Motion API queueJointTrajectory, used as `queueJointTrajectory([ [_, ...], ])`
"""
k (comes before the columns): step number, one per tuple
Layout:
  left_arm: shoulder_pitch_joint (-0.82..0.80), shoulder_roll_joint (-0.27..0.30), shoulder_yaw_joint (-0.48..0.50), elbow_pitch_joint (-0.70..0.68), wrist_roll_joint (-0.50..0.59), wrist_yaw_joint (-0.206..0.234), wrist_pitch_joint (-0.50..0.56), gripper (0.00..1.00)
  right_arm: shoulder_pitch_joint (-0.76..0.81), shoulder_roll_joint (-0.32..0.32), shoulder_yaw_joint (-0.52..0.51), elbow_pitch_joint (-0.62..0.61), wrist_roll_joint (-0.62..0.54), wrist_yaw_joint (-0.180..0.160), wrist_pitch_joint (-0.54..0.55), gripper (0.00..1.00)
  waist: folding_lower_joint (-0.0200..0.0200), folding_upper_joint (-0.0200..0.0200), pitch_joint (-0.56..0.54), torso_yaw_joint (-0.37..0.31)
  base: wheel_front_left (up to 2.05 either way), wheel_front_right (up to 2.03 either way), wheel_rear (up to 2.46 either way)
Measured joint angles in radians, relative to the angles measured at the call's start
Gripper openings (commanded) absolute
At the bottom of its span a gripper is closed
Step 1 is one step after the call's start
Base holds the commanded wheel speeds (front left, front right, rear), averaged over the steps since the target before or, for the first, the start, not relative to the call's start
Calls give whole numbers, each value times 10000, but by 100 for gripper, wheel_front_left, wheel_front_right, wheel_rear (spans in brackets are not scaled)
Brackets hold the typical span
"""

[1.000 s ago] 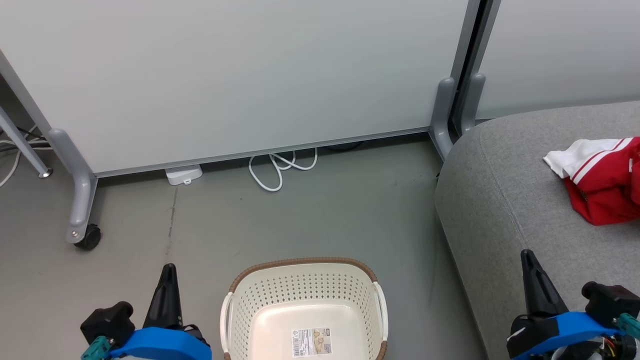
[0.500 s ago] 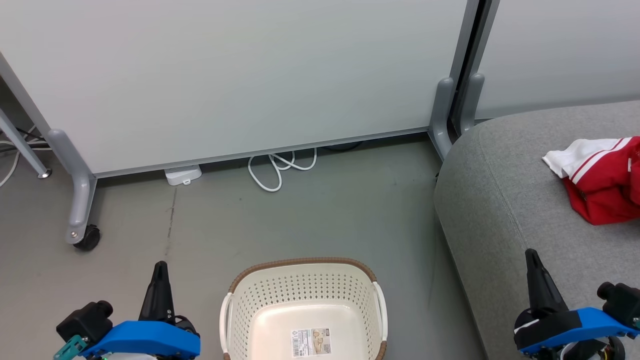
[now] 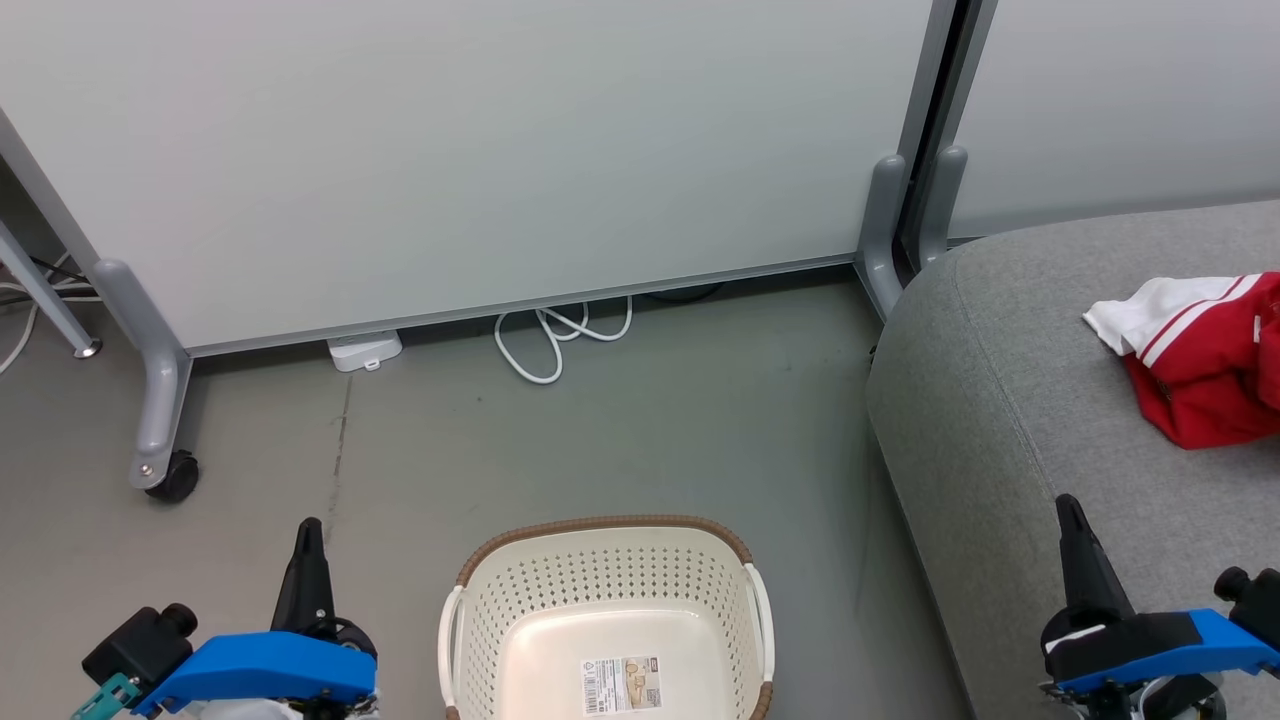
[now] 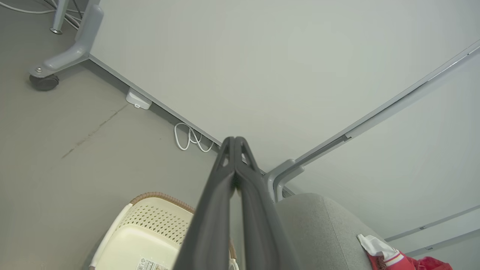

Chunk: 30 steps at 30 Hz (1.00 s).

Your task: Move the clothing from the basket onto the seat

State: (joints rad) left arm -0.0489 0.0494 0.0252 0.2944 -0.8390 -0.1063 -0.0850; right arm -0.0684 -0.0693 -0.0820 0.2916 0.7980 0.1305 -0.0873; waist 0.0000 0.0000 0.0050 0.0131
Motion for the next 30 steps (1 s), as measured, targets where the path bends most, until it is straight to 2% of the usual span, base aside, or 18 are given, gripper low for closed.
queueJointTrajectory([
  [30,-219,0,374,-198,-3356,-82,851,0,-115,75,-144,-197,3544,0,869,0,1,0,-7,-46,0,0,0],
])
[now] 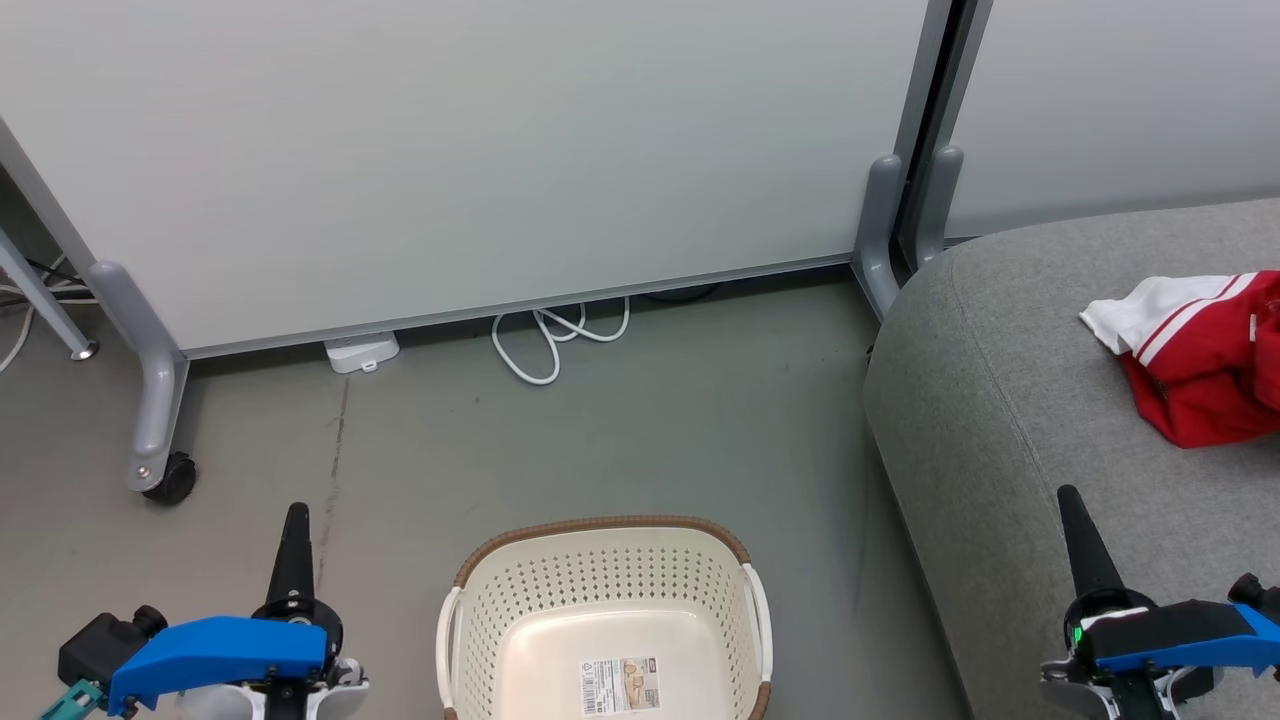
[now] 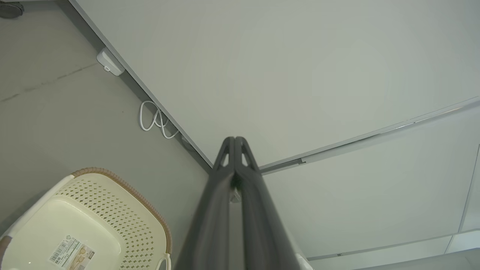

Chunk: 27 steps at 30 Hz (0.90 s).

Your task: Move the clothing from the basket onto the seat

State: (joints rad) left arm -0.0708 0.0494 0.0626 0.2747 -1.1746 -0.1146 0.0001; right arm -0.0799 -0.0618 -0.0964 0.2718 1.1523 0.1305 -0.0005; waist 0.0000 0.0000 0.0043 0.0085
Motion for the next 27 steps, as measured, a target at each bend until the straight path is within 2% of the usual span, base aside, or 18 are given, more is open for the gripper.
queueJointTrajectory([
  [27,-169,2,268,-150,-2357,-86,612,0,-145,56,-92,-138,2474,0,621,0,0,0,-6,-41,0,0,0],
])
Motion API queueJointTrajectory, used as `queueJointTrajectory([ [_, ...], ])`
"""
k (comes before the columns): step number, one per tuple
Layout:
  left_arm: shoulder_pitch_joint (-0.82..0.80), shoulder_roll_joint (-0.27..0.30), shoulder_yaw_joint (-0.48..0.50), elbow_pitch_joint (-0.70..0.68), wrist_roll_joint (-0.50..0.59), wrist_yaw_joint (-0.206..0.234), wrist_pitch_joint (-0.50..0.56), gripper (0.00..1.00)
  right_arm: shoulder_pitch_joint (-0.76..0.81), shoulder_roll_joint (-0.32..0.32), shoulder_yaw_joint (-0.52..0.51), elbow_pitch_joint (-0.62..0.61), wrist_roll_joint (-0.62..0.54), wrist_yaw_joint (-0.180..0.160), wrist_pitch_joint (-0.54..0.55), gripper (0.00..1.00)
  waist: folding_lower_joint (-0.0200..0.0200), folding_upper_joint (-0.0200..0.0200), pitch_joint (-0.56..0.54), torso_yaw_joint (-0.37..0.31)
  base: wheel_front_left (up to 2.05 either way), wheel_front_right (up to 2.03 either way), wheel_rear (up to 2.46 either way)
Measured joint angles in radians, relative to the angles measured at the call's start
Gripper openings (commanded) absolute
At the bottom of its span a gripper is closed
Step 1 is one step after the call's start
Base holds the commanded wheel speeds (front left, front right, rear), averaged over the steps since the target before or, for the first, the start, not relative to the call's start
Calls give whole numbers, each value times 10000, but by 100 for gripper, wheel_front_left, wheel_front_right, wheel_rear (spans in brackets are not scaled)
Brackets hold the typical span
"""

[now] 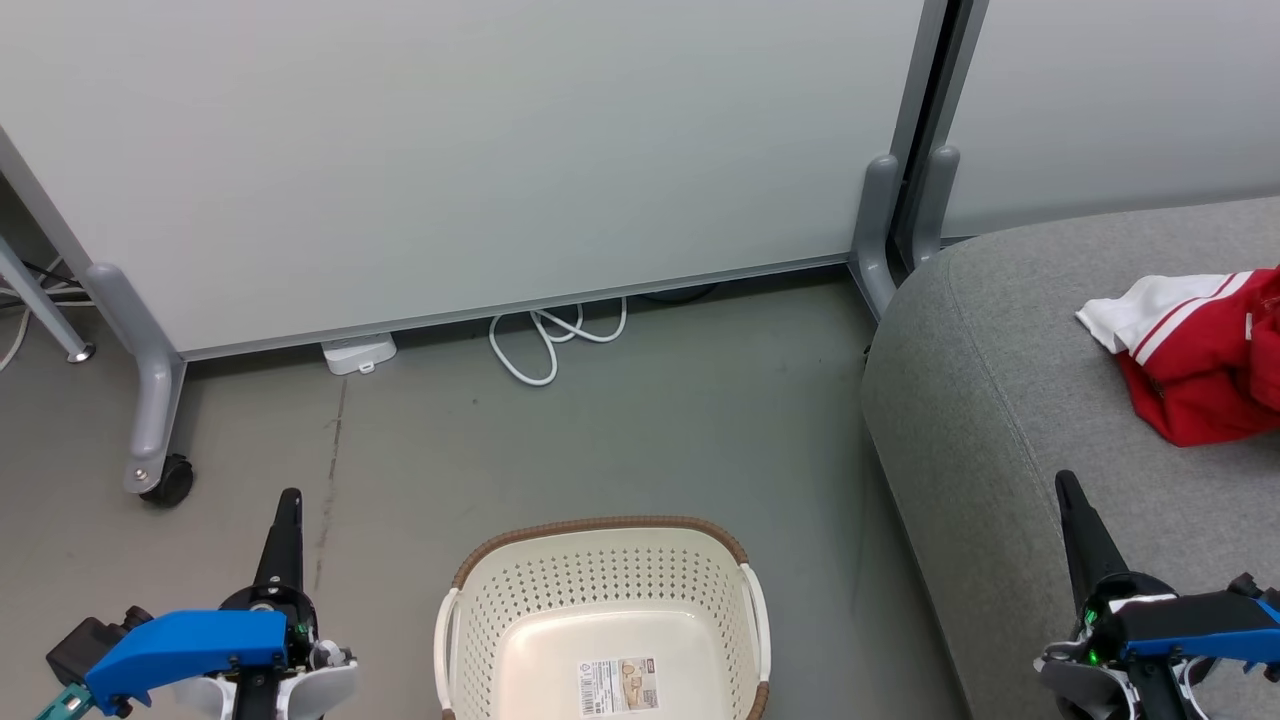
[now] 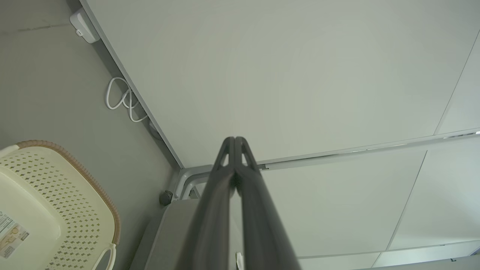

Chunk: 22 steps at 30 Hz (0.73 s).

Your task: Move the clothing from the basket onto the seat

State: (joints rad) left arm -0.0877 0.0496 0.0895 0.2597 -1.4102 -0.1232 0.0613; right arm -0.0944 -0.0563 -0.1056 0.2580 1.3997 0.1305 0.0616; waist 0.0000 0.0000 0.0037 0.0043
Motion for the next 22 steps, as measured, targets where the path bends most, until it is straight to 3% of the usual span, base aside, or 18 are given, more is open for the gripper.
queueJointTrajectory([
  [22,-125,2,205,-90,-1586,-12,430,0,-58,38,-65,-98,1643,0,431,0,0,0,-5,-34,0,0,0],
])
